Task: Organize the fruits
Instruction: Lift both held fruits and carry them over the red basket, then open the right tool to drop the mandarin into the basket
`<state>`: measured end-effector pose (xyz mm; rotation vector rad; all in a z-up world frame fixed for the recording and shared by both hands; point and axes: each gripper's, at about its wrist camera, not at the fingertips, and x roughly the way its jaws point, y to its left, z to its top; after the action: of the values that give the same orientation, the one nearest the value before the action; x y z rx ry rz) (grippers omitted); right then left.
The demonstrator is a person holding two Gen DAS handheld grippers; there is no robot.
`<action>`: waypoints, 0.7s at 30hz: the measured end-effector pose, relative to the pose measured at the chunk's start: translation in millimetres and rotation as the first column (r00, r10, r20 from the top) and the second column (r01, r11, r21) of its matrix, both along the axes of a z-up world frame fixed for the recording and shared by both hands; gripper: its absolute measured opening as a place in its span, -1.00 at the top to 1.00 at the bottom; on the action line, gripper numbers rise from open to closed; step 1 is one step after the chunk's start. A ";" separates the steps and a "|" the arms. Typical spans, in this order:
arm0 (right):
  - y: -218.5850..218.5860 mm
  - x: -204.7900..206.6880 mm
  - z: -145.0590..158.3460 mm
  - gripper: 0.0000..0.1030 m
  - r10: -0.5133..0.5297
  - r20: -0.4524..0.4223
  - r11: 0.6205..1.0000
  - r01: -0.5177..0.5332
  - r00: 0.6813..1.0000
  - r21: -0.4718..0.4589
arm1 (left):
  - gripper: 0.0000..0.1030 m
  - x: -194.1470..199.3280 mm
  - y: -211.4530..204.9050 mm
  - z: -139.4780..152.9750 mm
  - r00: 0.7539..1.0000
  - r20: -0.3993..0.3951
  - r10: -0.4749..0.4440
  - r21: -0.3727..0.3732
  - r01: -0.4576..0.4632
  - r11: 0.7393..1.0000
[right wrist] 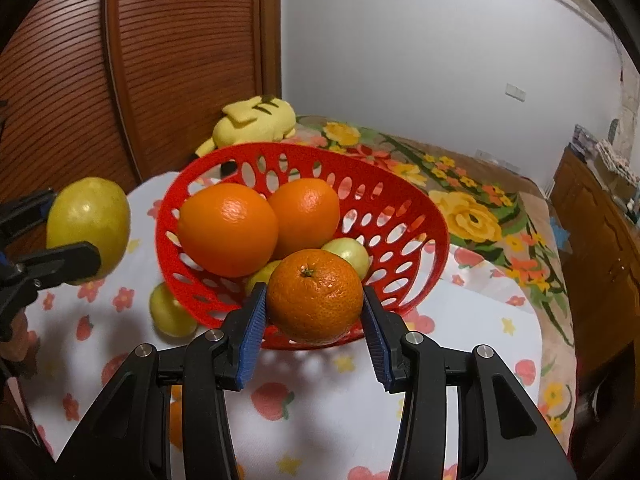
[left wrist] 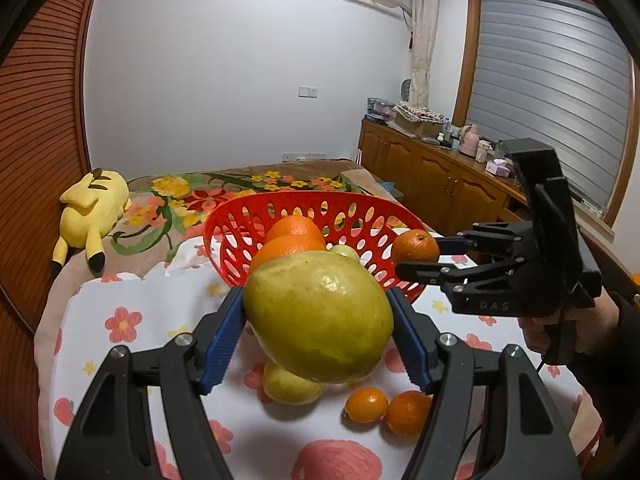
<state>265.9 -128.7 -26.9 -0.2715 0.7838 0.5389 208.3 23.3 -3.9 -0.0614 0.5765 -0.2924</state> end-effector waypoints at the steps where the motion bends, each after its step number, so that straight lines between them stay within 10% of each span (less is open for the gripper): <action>1: 0.2 1.6 -0.9 0.10 0.001 -0.003 1.000 -0.001 1.000 -0.001 | -0.34 1.5 -0.1 0.2 1.000 0.001 -0.001 0.001 0.001 1.000; 21: -30.8 3.5 19.4 -0.08 -0.029 0.018 0.998 0.028 0.999 0.059 | -0.35 33.1 -29.4 12.3 0.999 0.011 -0.043 0.023 0.042 0.999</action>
<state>269.4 -159.5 -7.5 -0.2108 0.7510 0.5304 241.4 -6.1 8.4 -0.0260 0.5701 -0.3274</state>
